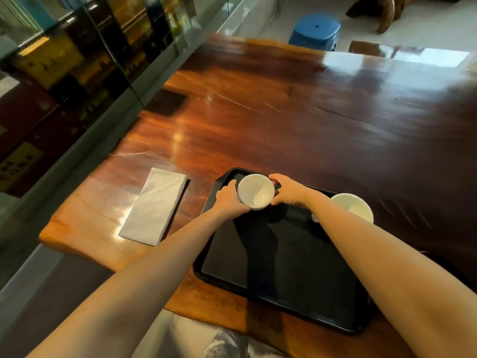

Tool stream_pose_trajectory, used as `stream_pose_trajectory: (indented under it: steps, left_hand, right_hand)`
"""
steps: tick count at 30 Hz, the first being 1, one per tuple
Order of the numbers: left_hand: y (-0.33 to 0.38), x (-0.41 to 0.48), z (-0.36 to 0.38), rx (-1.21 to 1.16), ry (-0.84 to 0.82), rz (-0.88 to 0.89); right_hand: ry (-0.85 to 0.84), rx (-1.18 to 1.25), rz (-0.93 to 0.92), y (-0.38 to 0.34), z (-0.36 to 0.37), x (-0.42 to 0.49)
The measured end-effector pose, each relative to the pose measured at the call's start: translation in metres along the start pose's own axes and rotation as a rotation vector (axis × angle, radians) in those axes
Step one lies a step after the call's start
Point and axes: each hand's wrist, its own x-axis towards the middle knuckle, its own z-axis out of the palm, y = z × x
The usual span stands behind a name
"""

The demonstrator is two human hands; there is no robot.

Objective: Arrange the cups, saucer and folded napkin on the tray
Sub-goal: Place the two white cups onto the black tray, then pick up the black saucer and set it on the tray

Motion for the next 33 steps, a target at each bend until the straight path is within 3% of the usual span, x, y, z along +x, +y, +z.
stream_pose_trajectory:
  steps: [6,14,20,24,33]
  left_hand:
    - [0.038,-0.009,-0.055,0.292,0.015,0.043]
    - [0.118,-0.026,-0.121,0.582,-0.245,0.115]
    - [0.193,-0.043,-0.154,0.663,-0.246,0.276]
    - [0.206,-0.048,-0.157,0.645,-0.256,0.241]
    - [0.301,-0.065,-0.101,0.774,-0.347,0.484]
  right_hand:
    - [-0.06,-0.192,0.047,-0.025,-0.046,-0.027]
    - [-0.057,-0.324,0.143,-0.074,-0.113,-0.073]
    - [0.097,-0.284,0.186,-0.103,-0.167,-0.129]
    - [0.089,-0.326,0.218,-0.109,-0.167,-0.14]
    - [0.27,-0.255,0.387,-0.063,-0.196,-0.242]
